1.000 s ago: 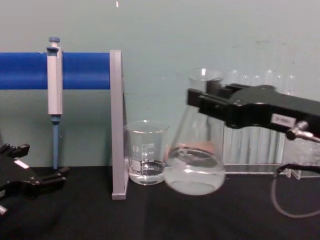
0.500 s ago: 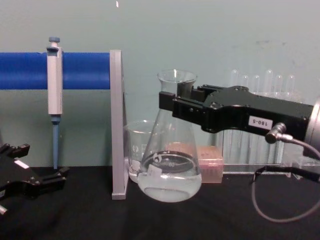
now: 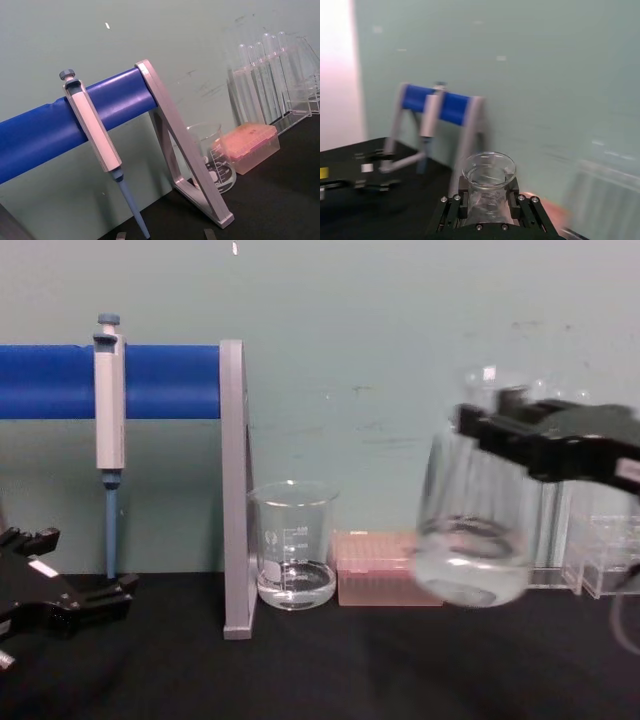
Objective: Grasp the erlenmeyer flask with one hand, shake it three times, then place it back.
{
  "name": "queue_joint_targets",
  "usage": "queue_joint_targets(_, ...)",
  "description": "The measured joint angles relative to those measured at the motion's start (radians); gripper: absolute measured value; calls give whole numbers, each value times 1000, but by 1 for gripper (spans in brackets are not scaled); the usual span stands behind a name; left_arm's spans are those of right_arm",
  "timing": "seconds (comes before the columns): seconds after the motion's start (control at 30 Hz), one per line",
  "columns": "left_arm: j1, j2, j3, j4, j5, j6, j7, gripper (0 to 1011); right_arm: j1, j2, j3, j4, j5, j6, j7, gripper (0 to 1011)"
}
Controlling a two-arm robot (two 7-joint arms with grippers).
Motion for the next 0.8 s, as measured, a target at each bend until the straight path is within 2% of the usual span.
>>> queue_joint_targets(0.17,0,0,0,0,0,0,0,1001,-72,-2,88,-39,-23,7,-110,447)
queue_joint_targets(0.27,0,0,0,0,0,0,0,1001,-105,-5,131,-56,-34,14,-156,447)
queue_joint_targets(0.4,0,0,0,0,0,0,0,1001,-128,-11,166,-65,-44,25,-187,447)
queue_joint_targets(0.57,0,0,0,0,0,0,0,1001,-139,-22,189,-66,-52,35,-196,447)
queue_joint_targets(0.7,0,0,0,0,0,0,0,1001,-136,-29,192,-60,-55,38,-187,447)
queue_joint_targets(0.8,0,0,0,0,0,0,0,1001,-123,-36,186,-48,-56,42,-157,447)
